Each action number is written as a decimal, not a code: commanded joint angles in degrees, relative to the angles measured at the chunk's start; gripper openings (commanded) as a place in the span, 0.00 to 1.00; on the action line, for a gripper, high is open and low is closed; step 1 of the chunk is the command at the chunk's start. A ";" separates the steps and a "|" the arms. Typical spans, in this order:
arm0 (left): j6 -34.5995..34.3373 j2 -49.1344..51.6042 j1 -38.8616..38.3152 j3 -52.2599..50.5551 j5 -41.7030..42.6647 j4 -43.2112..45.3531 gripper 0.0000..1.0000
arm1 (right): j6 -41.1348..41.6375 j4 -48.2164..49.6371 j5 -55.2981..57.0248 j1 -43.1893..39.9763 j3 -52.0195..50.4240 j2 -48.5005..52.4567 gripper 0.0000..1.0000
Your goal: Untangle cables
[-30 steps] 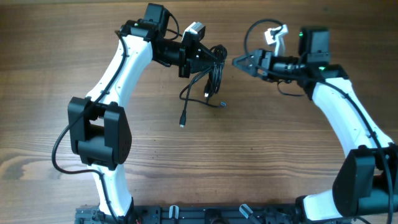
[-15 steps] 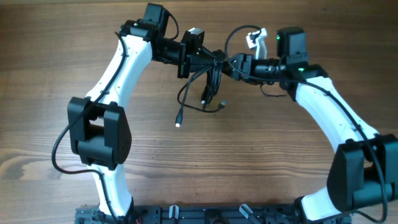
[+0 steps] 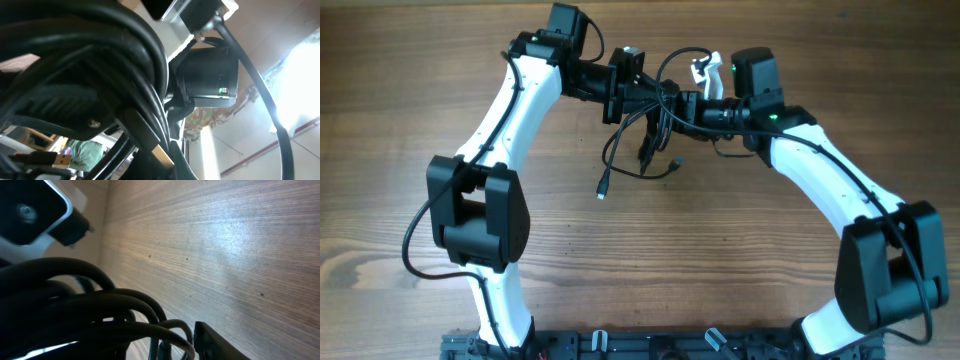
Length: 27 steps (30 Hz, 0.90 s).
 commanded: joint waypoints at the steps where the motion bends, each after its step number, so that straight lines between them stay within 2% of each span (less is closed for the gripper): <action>1: -1.05 -1.38 -0.39 0.79 3.74 0.15 0.04 | 3.28 0.44 2.14 0.15 0.74 2.91 0.29; 2: -0.87 -1.38 -0.39 0.79 3.74 0.57 0.04 | 3.23 0.35 2.16 -0.09 0.74 2.95 0.25; 5: -0.37 -1.38 -0.37 0.79 3.74 2.62 0.04 | 2.69 0.31 2.16 -1.60 0.74 2.93 0.04; 8: 3.19 -1.38 -0.24 0.79 3.74 5.60 0.04 | 2.51 -0.79 2.14 -4.33 0.74 2.93 0.04; 10: 8.17 -1.38 0.44 0.79 3.63 7.10 0.04 | 0.68 -2.32 2.16 -7.08 0.76 2.62 0.04; 14: 12.28 -1.38 2.64 0.79 -0.70 6.97 0.04 | -3.02 -7.34 4.20 -11.63 0.76 0.92 0.04; 17: 14.05 -1.38 4.39 0.79 -10.23 5.27 0.04 | -5.29 -12.24 9.18 -13.94 0.76 -1.40 0.04; 22: 14.21 -1.38 6.38 0.79 -36.46 -1.49 0.04 | -8.07 -17.75 16.37 -15.69 0.76 -6.71 0.04; 24: 15.06 -1.38 6.27 0.79 -44.41 -3.56 0.04 | -8.41 -18.88 18.29 -15.69 0.76 -9.11 0.04; 27: 21.27 -1.38 5.22 0.76 -46.73 -5.62 0.04 | -9.25 -19.91 18.91 -15.69 0.76 -12.28 0.04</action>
